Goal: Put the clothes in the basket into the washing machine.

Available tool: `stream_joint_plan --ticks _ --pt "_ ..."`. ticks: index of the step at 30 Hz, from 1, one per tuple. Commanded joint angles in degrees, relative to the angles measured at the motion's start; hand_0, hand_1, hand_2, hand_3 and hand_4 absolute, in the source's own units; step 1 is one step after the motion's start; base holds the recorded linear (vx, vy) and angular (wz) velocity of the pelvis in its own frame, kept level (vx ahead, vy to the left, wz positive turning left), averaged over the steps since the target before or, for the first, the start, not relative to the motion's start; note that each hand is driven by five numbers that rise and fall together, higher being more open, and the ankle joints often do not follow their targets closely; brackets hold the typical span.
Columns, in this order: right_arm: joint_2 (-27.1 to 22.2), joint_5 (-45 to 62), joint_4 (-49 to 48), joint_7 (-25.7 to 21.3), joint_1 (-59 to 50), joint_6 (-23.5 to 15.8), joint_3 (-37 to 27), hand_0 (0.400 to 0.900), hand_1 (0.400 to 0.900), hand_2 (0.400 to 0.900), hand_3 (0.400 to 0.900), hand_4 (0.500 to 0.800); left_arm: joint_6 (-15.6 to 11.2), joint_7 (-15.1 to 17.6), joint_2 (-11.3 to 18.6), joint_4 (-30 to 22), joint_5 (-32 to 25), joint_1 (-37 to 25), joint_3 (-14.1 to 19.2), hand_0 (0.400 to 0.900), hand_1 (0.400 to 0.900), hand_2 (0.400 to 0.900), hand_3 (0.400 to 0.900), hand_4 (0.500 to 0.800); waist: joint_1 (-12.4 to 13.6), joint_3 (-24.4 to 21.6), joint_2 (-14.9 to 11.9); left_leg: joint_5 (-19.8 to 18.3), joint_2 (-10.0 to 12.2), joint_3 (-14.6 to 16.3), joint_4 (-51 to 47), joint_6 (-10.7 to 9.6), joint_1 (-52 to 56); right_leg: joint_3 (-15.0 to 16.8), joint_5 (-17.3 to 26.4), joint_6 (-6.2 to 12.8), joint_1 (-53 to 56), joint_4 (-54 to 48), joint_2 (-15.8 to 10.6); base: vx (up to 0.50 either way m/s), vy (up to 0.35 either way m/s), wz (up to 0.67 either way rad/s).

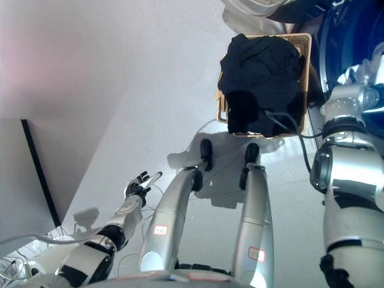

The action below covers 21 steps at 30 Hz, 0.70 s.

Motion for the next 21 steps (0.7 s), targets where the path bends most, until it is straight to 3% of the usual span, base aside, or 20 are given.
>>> stream_joint_plan --ticks 1,7,13,14,17,21 --pt "-4.7 -2.8 -4.8 1.3 -0.2 -5.9 3.6 0.900 0.900 0.900 0.900 0.800 -1.5 2.2 0.2 4.3 -1.3 4.3 -1.8 0.900 0.900 0.900 0.900 0.800 -1.9 -4.5 2.2 -5.9 -1.4 0.1 0.7 -1.2 0.5 1.9 -0.7 3.80 -0.4 -1.2 1.0 0.00 0.000 0.00" --pt "-0.5 -4.4 -10.4 3.0 3.5 -8.2 4.3 0.900 0.900 0.900 0.900 0.800 -1.5 2.5 0.0 5.1 -1.7 3.9 -0.6 0.900 0.900 0.900 0.900 0.800 -2.6 -4.2 1.5 -5.4 -1.3 -0.2 0.4 -1.2 0.4 1.4 -0.2 3.75 -0.4 -1.6 1.3 -0.01 0.004 0.00" --pt "9.7 -9.9 -23.0 5.3 16.3 -9.4 5.2 0.900 0.900 0.900 0.900 0.800 -1.1 2.5 -0.2 6.6 -1.9 3.7 2.5 0.900 0.900 0.900 0.900 0.800 -4.4 -2.9 -0.2 -5.2 -0.9 -0.4 -0.9 -1.1 2.1 0.8 0.8 3.78 1.7 -3.9 2.1 -0.03 0.030 -0.08" --pt "13.7 -13.7 -27.8 6.3 22.8 -8.6 6.7 0.900 0.900 0.900 0.900 0.800 -0.7 2.4 -0.5 7.4 -1.6 3.8 3.8 0.900 0.900 0.900 0.900 0.800 -5.2 -2.3 -1.1 -5.5 -0.5 -0.5 -1.9 -1.1 4.3 0.5 1.0 3.80 4.2 -5.7 2.6 -0.02 0.025 -0.12" --pt "17.9 -17.8 -33.3 6.7 30.9 -7.5 7.4 0.900 0.900 0.900 0.900 0.800 -0.2 2.2 -0.8 7.9 -1.2 4.0 5.4 0.900 0.900 0.900 0.900 0.800 -6.1 -2.4 -2.2 -5.3 -0.5 -0.8 -3.4 -1.0 7.0 0.2 1.9 3.95 7.2 -8.0 2.9 0.01 0.044 -0.12" --pt "23.0 -23.9 -32.7 8.6 42.7 -3.6 8.5 0.900 0.900 0.900 0.900 0.800 0.2 1.2 -1.5 8.3 0.6 5.5 7.1 0.900 0.900 0.900 0.900 0.800 -6.7 -2.5 -3.8 -5.4 -0.6 -1.7 -6.9 -0.8 14.8 -1.0 2.8 4.48 16.1 -13.1 3.1 0.04 0.061 -0.05"
